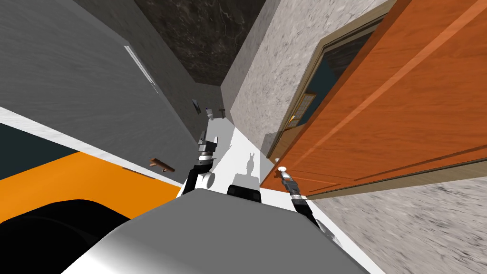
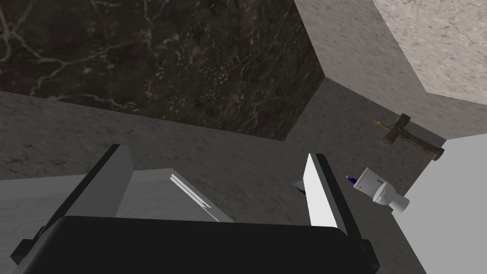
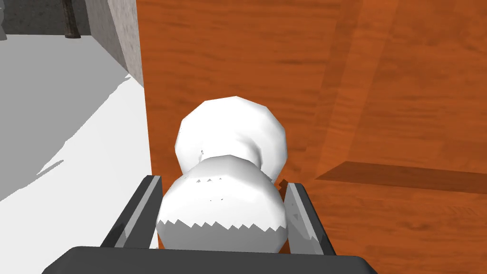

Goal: Pull the door open

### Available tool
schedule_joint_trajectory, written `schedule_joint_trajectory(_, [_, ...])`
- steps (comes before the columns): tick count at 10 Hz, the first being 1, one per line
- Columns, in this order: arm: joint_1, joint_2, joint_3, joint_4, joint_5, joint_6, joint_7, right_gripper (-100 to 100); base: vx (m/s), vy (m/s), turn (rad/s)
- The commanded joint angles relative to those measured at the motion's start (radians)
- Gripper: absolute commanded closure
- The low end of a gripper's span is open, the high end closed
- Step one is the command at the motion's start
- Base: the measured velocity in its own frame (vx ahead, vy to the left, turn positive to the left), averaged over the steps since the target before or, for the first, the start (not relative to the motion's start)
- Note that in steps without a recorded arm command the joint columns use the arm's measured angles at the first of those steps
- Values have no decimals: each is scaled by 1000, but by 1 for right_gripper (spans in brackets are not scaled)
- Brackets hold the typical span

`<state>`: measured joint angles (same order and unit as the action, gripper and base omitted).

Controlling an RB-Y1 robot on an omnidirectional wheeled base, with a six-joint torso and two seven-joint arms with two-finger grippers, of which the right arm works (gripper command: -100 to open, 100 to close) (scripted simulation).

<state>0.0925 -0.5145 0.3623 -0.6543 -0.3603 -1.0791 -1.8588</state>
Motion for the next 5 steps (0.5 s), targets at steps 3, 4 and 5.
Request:
schedule_joint_trajectory(3, [17, -21, 18, 12, 18, -41, -32, 100, -211, -65, 105])
schedule_joint_trajectory(4, [18, -21, 15, -3, 15, -27, -24, 100, -90, -23, 14])
schedule_joint_trajectory(5, [26, -24, 19, 4, 19, -42, -31, 100, -112, -37, 146])
